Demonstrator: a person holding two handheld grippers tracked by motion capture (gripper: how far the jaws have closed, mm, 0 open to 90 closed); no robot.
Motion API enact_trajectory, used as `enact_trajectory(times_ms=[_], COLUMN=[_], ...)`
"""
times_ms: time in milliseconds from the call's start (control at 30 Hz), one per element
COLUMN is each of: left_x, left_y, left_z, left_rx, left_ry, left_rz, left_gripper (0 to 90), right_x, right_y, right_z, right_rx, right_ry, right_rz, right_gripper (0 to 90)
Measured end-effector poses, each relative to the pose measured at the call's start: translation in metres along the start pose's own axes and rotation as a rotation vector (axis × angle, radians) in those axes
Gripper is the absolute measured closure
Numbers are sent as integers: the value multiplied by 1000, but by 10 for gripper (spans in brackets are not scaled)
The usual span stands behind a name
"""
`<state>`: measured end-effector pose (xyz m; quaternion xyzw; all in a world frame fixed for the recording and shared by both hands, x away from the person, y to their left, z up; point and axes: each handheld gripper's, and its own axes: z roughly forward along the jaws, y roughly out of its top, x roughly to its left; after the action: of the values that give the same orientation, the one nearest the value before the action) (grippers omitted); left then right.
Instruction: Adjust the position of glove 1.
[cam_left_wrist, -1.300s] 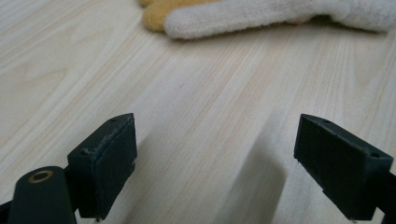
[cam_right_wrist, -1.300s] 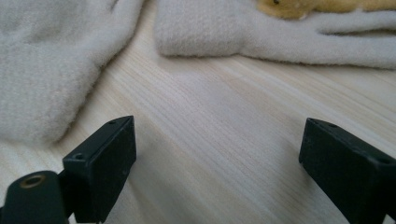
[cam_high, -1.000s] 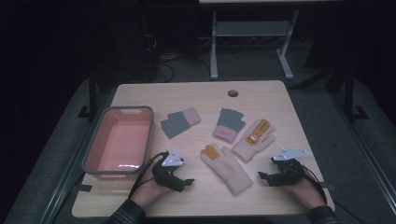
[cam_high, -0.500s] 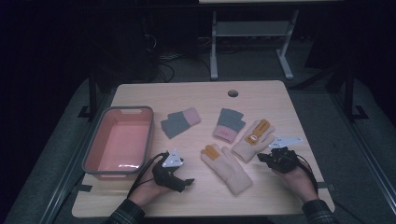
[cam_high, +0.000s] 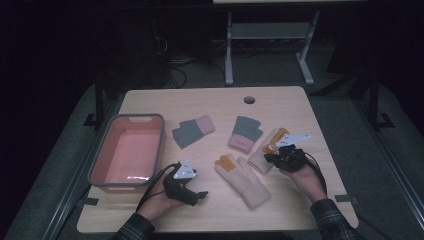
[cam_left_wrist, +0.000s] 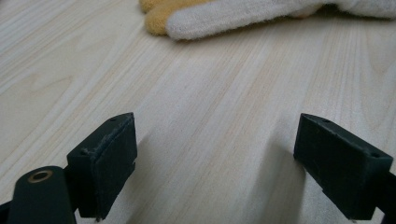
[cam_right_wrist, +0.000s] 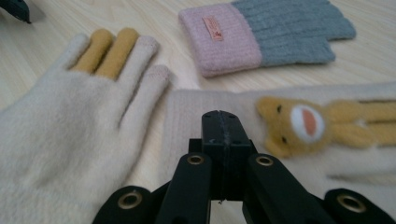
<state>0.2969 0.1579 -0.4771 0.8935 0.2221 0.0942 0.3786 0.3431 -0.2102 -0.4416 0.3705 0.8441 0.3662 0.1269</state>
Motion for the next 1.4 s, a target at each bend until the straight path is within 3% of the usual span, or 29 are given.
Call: enact_trajectory(times_ms=[367, 467, 567, 767, 1400], left_x=[0, 0, 0, 0, 0], left_y=[0, 0, 0, 0, 0], left_z=[0, 0, 0, 0, 0], left_rx=[1, 5, 3, 3, 0], left_ry=[0, 0, 0, 2, 3], left_rz=[0, 2, 1, 0, -1], left_gripper=[126, 126, 127, 127, 126], right_x=[2, 1, -2, -3, -1], right_y=[18, 20, 20, 16, -13], right_z=[30, 34, 45, 41, 7], right_rx=[15, 9, 52, 58, 94], right_ry=[24, 34, 37, 42, 27], right_rz=[-15, 1, 3, 7, 10], right_gripper=[900, 900, 900, 900, 900])
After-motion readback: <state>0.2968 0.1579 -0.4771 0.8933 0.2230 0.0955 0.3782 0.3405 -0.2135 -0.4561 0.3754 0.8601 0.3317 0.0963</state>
